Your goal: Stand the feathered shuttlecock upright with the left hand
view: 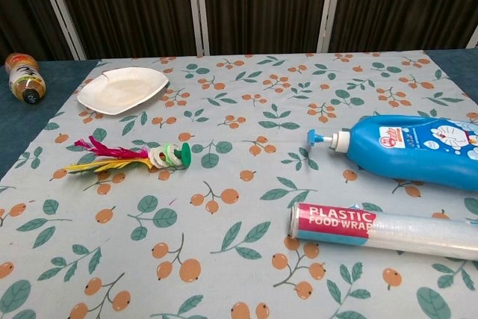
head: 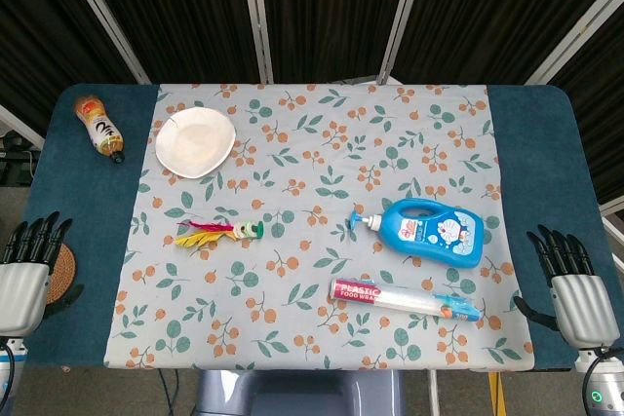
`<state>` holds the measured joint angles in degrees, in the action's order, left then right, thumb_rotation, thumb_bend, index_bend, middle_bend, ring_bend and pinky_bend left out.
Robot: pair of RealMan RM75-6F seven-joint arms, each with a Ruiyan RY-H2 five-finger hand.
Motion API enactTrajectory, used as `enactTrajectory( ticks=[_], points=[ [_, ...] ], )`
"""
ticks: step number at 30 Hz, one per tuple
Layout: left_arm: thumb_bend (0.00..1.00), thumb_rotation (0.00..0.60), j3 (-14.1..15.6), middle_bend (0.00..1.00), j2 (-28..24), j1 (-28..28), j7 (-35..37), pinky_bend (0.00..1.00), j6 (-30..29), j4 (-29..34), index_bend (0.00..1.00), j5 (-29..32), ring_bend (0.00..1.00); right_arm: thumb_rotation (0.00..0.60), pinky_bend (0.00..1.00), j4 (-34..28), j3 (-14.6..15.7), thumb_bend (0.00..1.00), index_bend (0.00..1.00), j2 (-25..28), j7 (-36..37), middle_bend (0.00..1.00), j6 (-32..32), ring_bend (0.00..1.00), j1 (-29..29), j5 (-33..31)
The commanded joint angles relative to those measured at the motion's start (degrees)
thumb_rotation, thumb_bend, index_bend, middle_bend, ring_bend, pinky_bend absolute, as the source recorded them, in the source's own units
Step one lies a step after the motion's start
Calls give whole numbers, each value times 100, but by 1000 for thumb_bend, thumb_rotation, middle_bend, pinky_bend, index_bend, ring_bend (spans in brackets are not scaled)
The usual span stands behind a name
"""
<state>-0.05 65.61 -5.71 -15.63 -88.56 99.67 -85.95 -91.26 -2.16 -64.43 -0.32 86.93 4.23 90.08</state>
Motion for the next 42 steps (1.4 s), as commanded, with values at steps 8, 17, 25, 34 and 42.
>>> enactTrajectory(
  ticks=[8, 17, 25, 34, 42],
  points=[
    [215, 600, -32, 0, -13, 8, 51, 0, 57, 17, 36, 15, 0, 600, 0, -17, 0, 107, 64, -5, -28, 0, 3, 0, -2, 13],
    [227, 600, -133, 0, 79, -92, 58, 0, 284, -3, 112, 162, 0, 600, 0, -40, 8, 107, 64, -18, -59, 0, -32, 0, 4, 3],
    [332, 600, -600, 0, 319, -570, -216, 0, 1016, -30, 296, 1003, 0, 600, 0, -42, 24, 106, 65, -4, -32, 0, -39, 0, 9, 42],
    [379, 600, -1203, 0, 1304, -1456, -1012, 0, 1829, -895, 409, 2085, 0, 600, 0, -17, 30, 108, 64, -1, 21, 0, -39, 0, 15, 71],
    [384, 600, -1280, 0, 2136, -2064, -1781, 0, 2270, -1736, 426, 2697, 0, 600, 0, -10, 35, 107, 64, 17, 102, 0, -59, 0, 19, 68]
  ],
)
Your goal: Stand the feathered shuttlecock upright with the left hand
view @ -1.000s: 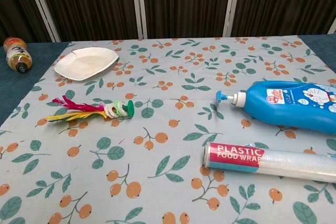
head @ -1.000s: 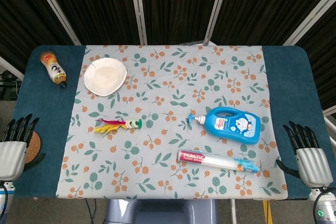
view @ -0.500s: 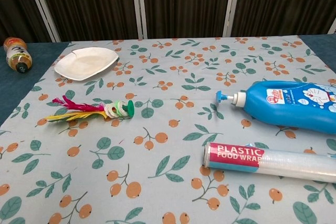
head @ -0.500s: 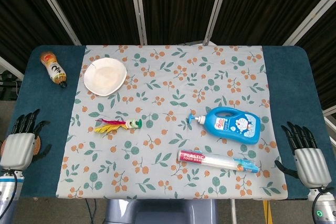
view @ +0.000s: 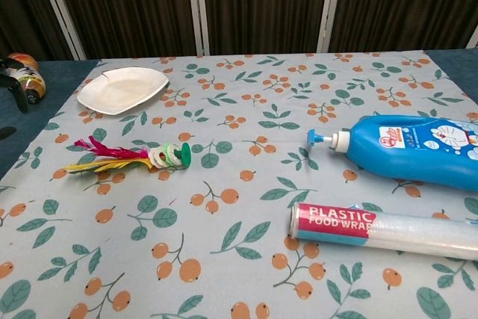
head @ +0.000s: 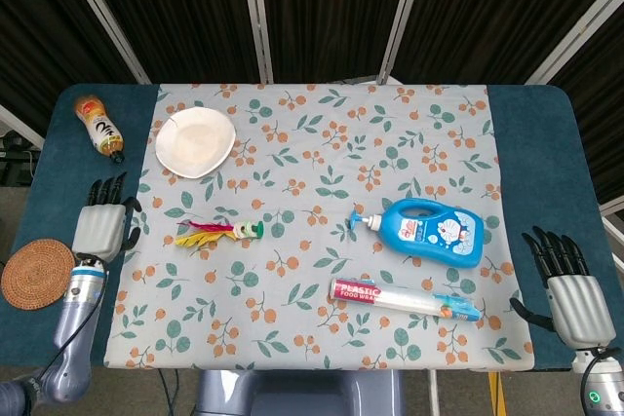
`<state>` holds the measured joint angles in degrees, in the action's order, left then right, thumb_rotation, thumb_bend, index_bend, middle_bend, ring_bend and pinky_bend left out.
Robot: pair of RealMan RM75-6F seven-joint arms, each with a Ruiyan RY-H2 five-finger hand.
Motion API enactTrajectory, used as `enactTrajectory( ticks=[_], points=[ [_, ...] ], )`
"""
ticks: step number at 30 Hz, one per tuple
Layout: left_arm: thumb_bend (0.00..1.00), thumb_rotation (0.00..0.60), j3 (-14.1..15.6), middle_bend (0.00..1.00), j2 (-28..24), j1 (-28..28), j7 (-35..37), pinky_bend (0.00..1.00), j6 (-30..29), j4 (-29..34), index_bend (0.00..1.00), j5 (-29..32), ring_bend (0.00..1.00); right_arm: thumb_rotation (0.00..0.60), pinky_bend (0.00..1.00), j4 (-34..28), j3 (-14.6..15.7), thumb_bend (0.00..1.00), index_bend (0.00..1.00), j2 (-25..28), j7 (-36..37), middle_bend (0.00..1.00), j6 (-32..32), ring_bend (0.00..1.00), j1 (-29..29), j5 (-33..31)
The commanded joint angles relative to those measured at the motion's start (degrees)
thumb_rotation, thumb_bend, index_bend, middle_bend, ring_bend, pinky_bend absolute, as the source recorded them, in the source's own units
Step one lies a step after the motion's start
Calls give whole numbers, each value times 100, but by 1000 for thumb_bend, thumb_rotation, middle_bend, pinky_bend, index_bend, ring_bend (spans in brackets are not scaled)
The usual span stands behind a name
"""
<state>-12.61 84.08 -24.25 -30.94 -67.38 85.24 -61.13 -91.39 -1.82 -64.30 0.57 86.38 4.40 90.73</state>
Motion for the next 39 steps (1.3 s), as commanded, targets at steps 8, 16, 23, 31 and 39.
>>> enactTrajectory(
  ticks=[8, 16, 23, 31, 39],
  points=[
    [406, 600, -95, 0, 904, -518, -434, 0, 276, -769, 477, 537, 0, 600, 0, 8, 15, 107, 64, 22, 75, 0, -20, 0, 8, 18],
    [413, 600, -96, 0, 1260, -733, -467, 0, 284, -992, 494, 573, 0, 600, 0, 3, 24, 108, 65, 33, 97, 0, -17, 0, 5, 31],
    [413, 600, -37, 0, 1408, -787, -455, 0, 317, -1088, 514, 672, 0, 600, 0, -1, 20, 107, 64, 28, 91, 0, -18, 0, 6, 23],
    [488, 600, -24, 0, 1480, -801, -337, 0, 287, -1091, 548, 669, 0, 600, 0, 0, 19, 108, 64, 28, 90, 0, -14, 0, 6, 28],
    [551, 600, 19, 0, 1503, -810, -287, 0, 257, -1075, 550, 649, 0, 600, 0, 0, 23, 108, 65, 29, 95, 0, -13, 0, 4, 32]
  ],
)
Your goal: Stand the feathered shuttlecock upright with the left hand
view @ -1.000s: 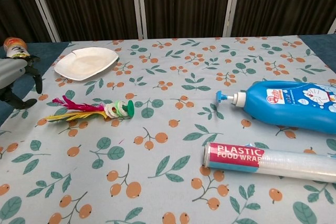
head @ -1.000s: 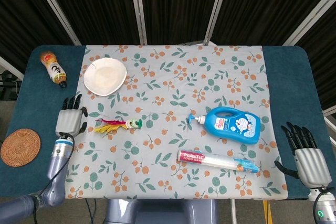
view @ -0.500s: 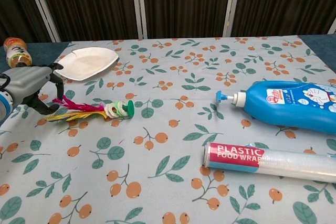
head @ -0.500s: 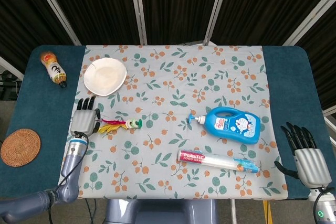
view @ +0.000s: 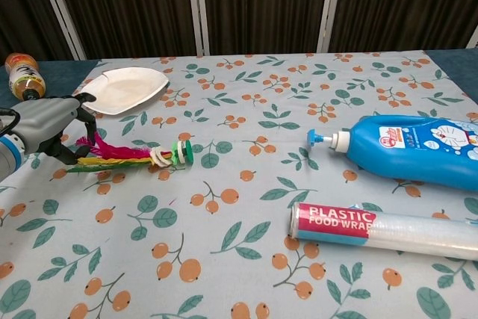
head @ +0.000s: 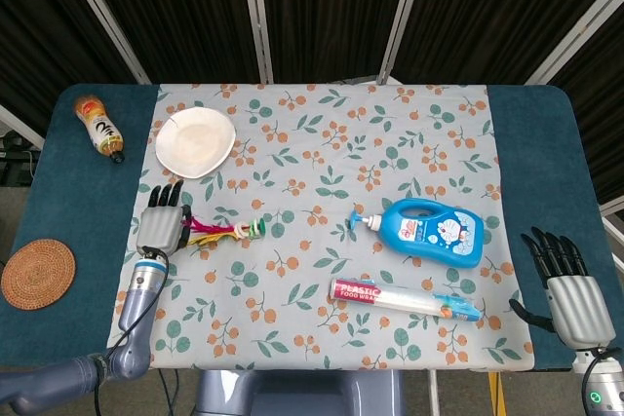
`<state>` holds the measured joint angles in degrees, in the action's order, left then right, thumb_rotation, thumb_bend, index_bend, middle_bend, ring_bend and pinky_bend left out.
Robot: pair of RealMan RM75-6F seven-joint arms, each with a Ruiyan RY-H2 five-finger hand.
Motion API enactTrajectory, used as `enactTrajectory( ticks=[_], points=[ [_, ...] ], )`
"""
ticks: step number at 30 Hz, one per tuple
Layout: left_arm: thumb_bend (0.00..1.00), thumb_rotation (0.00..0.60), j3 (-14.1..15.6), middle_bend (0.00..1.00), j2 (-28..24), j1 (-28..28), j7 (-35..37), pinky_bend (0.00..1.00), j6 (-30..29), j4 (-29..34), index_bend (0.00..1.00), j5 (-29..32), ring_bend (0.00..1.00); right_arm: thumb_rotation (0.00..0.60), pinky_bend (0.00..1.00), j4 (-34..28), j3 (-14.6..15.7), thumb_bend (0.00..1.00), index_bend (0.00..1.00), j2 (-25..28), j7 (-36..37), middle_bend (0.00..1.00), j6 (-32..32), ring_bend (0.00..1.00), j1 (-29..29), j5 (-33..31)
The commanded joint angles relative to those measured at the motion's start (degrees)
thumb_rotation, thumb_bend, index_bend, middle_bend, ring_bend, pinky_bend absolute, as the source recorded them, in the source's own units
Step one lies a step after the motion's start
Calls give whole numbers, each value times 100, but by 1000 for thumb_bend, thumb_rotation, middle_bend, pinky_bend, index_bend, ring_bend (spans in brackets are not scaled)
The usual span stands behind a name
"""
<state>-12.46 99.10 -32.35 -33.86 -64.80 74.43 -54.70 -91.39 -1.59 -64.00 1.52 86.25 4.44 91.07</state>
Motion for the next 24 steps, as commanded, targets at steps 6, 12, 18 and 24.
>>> enactTrajectory(
  ticks=[6, 12, 18, 24],
  points=[
    [550, 600, 8, 0, -11, -7, 24, 0, -25, 44, 554, 1, 0, 600, 0, 1, -5, 107, 65, -1, -5, 0, 4, 0, -2, -8],
    [550, 600, -84, 0, -242, -100, 15, 0, -174, 483, 566, -258, 0, 600, 0, 4, -13, 108, 64, -7, -4, 0, 0, 0, 1, -22],
    [550, 600, -318, 0, -855, -329, -408, 0, -407, 1662, 574, -616, 0, 600, 0, 8, -17, 107, 64, -12, -21, 0, 24, 0, -7, -14],
    [551, 600, -390, 0, -1285, -510, -869, 0, -483, 2548, 582, -713, 0, 600, 0, 13, -23, 108, 65, -15, -28, 0, 45, 0, -14, -12]
  ],
)
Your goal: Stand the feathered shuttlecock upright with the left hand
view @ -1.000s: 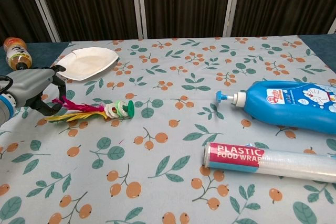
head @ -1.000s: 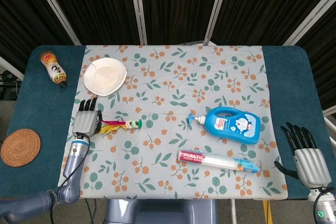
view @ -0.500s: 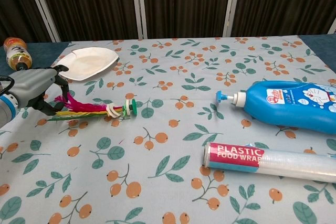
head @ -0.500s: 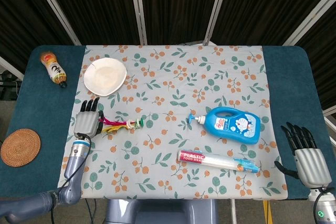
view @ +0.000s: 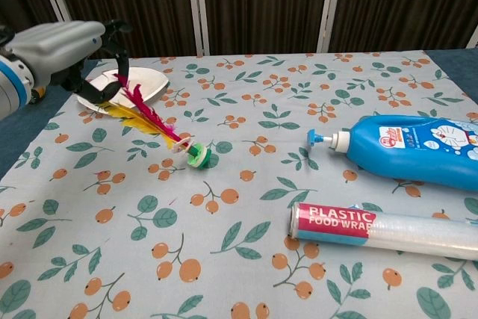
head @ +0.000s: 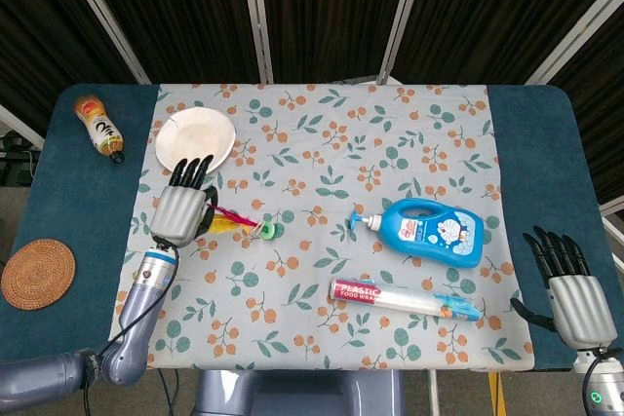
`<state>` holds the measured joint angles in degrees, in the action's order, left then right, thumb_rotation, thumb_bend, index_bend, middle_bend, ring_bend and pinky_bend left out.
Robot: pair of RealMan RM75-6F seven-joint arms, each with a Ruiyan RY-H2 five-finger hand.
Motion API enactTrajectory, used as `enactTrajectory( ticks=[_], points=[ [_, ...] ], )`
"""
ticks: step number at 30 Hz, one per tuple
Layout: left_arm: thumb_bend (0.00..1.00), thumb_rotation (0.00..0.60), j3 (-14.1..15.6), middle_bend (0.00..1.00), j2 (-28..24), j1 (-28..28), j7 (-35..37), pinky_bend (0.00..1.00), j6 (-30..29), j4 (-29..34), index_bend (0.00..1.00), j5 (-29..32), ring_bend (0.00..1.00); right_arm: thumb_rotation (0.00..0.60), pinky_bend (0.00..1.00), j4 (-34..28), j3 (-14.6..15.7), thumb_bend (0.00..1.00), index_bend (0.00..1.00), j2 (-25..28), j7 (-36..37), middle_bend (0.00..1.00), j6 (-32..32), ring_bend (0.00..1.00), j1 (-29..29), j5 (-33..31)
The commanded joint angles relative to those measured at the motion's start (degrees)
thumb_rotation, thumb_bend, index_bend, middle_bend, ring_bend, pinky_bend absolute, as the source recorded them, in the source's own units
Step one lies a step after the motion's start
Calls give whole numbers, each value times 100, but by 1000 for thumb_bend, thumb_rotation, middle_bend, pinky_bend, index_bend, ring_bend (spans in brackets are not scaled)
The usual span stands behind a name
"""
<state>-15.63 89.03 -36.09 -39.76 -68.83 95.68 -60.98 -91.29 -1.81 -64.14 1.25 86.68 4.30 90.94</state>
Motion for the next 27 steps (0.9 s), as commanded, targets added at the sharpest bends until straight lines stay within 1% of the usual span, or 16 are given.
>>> enactTrajectory(
  ticks=[1, 7, 11, 16, 20, 22, 23, 24, 25, 26, 27],
  points=[
    [551, 600, -74, 0, -318, -158, -322, 0, -90, 514, 586, -100, 0, 600, 0, 2, -2, 108, 65, -2, 0, 0, 3, 0, -1, 0],
    [552, 600, -18, 0, -475, -256, -526, 0, -129, 845, 593, -182, 0, 600, 0, 3, -3, 109, 64, -4, 0, 0, 5, 0, -1, 1],
    [551, 600, 59, 0, -471, -294, -596, 0, -148, 873, 593, -113, 0, 600, 0, 1, -2, 109, 64, 0, -1, 0, 8, 0, -4, 1],
    [550, 600, 139, 0, -467, -244, -430, 0, -250, 876, 583, -128, 0, 600, 0, 3, -5, 109, 64, 11, 20, 0, 1, 0, -7, -17],
    [548, 600, 269, 0, -565, -81, -150, 0, -415, 932, 565, -303, 0, 600, 0, 3, -6, 109, 64, 17, 31, 0, -17, 0, -1, -27],
    [541, 600, 381, 0, -652, 36, 11, 0, -497, 988, 527, -428, 0, 600, 0, 2, -5, 109, 64, 17, 27, 0, -16, 0, -1, -23],
    [534, 600, 482, 0, -734, 125, 100, 0, -560, 1021, 505, -549, 0, 600, 0, 2, -5, 109, 65, 16, 21, 0, -14, 0, -2, -20],
    [515, 600, 573, 0, -803, 200, 160, 0, -618, 1038, 462, -665, 0, 600, 0, 2, -4, 109, 65, 16, 14, 0, -11, 0, -3, -17],
    [483, 600, 723, 0, -905, 323, 240, 0, -721, 1054, 410, -850, 0, 600, 0, 3, -4, 109, 65, 14, 4, 0, -6, 0, -4, -13],
    [455, 600, 932, 0, -1044, 497, 274, 0, -880, 1070, 372, -1065, 0, 600, 0, 3, -7, 109, 65, 11, -13, 0, -5, 0, -3, -14],
    [408, 600, 1057, 0, -1129, 600, 343, 0, -976, 1074, 314, -1241, 0, 600, 0, 2, -7, 109, 65, 8, -21, 0, -5, 0, -5, -18]
  ],
)
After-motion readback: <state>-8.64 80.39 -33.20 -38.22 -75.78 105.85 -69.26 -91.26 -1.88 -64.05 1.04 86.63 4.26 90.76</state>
